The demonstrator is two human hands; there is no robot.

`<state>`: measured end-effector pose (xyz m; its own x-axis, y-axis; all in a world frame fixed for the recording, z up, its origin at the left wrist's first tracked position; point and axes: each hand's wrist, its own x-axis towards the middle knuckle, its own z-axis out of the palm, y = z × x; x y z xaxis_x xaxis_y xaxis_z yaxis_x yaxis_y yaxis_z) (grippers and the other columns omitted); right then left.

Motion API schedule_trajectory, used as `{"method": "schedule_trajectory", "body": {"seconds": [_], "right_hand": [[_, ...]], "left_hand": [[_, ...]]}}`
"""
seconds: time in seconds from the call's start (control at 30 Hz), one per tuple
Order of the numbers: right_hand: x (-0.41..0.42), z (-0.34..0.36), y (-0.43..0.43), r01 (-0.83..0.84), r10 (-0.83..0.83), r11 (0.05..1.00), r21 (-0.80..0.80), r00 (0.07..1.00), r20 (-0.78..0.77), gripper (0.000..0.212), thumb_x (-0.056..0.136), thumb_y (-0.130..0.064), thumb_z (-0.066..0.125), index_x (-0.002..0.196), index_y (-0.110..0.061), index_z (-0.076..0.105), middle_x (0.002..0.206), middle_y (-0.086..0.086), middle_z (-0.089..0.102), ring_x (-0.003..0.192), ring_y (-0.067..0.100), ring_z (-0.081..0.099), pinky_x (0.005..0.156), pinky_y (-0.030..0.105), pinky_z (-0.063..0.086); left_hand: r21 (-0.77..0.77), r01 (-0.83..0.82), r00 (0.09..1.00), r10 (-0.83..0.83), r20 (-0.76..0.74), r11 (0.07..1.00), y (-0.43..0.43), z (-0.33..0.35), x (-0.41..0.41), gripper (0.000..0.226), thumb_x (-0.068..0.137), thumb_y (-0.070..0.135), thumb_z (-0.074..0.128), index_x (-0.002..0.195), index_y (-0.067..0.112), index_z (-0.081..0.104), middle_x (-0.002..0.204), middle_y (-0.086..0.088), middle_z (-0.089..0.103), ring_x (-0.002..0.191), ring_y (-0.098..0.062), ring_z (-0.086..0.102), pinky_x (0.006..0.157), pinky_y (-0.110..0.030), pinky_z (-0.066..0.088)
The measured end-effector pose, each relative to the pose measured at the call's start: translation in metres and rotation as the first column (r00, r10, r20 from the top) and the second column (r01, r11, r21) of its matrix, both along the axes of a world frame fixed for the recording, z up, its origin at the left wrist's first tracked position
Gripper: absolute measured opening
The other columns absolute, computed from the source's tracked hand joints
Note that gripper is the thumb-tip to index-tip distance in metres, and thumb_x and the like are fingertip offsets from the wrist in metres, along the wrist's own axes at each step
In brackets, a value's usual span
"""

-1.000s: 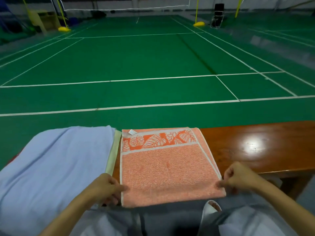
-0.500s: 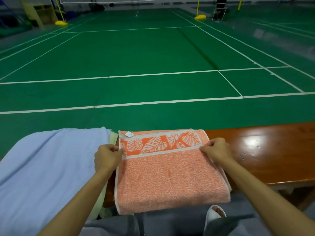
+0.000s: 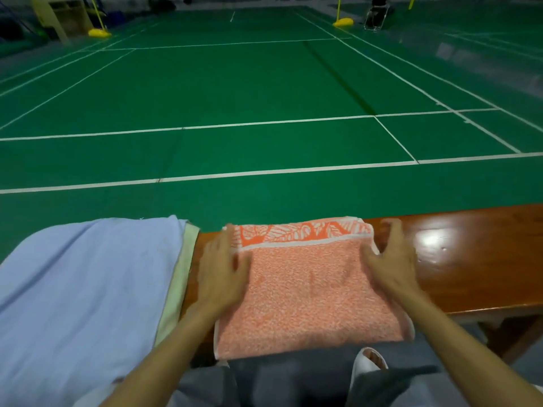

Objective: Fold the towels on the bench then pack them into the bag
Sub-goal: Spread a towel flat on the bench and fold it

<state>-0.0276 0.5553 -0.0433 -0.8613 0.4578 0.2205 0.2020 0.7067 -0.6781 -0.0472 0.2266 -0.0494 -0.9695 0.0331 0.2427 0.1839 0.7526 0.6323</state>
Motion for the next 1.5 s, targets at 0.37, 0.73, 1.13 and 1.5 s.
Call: {"method": "schedule_trajectory", "body": {"seconds": [0.37,0.73,1.13,1.5], "right_hand": [[0.011,-0.035,-0.03,-0.597,0.383,0.689,0.411,0.782,0.492,0.078,0.091,-0.081,-0.001,0.159,-0.044,-0.013,0.164,-0.01,-0.032,0.152,0.02,-0.031,0.123,0.059,-0.012],[0.013,-0.028,-0.005,-0.352,0.196,0.869,0.348,0.891,0.41,0.081,0.095,-0.063,-0.002,0.164,-0.022,0.003,0.172,0.004,0.002,0.157,0.029,0.007,0.126,0.053,0.012],[-0.003,0.006,0.012,-0.068,0.079,0.997,-0.041,0.86,0.503,0.013,0.086,-0.027,0.073,0.082,-0.015,0.069,0.08,0.0,0.071,0.071,0.019,0.069,0.059,0.033,0.053],[0.021,0.079,0.03,-0.354,0.488,0.582,-0.732,0.872,-0.034,0.064,0.087,0.012,0.065,0.138,-0.025,0.052,0.08,0.018,0.075,0.07,0.023,0.074,0.059,0.027,0.059]], "left_hand": [[-0.536,0.236,0.97,-0.163,0.18,0.811,0.013,-0.035,0.004,0.079,0.093,0.079,-0.005,0.16,0.039,-0.013,0.167,0.006,-0.025,0.153,-0.019,-0.03,0.127,-0.053,-0.004],[-0.29,0.098,0.986,-0.054,0.158,0.952,0.005,-0.03,0.01,0.074,0.102,0.067,0.005,0.164,0.028,0.007,0.172,0.003,-0.005,0.159,-0.02,-0.008,0.129,-0.048,0.005],[-0.09,-0.166,0.932,0.186,0.312,0.982,-0.007,0.004,0.005,0.031,0.094,0.024,0.066,0.066,0.022,0.052,0.067,-0.006,0.062,0.052,-0.012,0.049,0.048,-0.026,0.034],[0.614,-0.234,0.848,-0.15,0.508,0.754,-0.044,0.07,0.001,0.059,0.08,-0.001,0.082,0.127,0.023,0.058,0.107,-0.009,0.076,0.097,-0.03,0.075,0.081,-0.043,0.062]]}}
